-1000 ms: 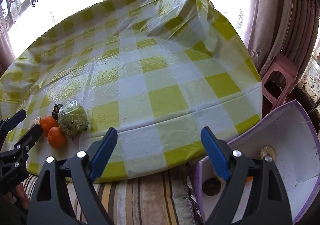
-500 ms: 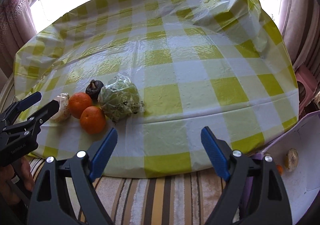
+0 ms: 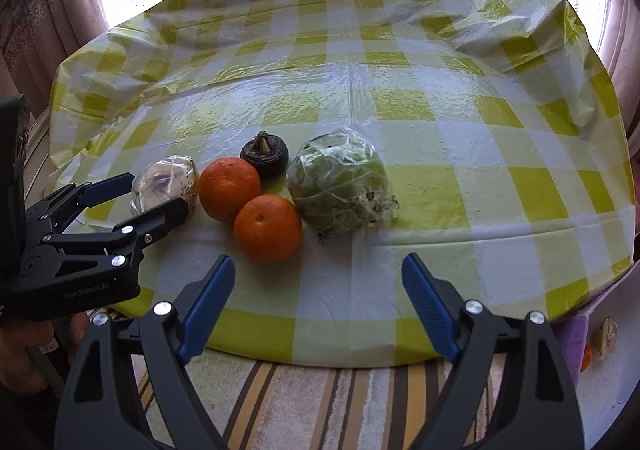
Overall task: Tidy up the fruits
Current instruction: 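Grasp the pale plastic-wrapped round fruit with the left tool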
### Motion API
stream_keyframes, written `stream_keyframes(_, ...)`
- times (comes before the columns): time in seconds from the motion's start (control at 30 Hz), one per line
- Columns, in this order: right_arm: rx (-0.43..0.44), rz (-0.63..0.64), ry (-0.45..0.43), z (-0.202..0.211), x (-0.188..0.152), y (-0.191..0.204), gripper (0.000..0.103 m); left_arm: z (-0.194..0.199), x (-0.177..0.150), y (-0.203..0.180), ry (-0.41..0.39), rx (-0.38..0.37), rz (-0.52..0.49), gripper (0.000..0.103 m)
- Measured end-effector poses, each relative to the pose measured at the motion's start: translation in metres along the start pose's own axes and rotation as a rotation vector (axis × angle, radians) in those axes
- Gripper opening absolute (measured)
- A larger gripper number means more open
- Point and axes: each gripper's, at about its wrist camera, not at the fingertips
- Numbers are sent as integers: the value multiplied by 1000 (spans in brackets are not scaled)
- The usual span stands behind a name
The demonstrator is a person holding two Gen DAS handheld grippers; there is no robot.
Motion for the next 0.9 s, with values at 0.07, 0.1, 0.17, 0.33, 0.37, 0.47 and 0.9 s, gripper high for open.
stream_keyframes(0.07,2,10,-1,-2,2,4,86,-2,0,3,1,-2,7,88)
stream_keyframes(0.1,2,13,1,-4,2,6,86,-4,0,4,2,2,12,86)
stream_keyframes(0.17,2,15,2,-7,4,9,86,-7,2,7,7,4,18,82)
stream_keyframes(0.33,-5,15,1,-11,5,13,86,-11,1,6,14,-14,0,79)
stream_keyframes(0.37,-9,13,-1,-12,6,13,86,-11,1,6,14,-15,-5,78)
stream_keyframes(0.47,-16,13,1,-15,7,16,86,-11,0,5,18,-48,-17,63)
stream_keyframes(0.9,-57,1,-13,-18,10,20,68,1,-2,26,-41,35,84,60)
Point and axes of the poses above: each gripper's, at about its wrist camera, not at the fingertips, and z roughly against the way its jaws point, y to its left, x to its top, and after that the axes turned 6 degrees about z, right-handed
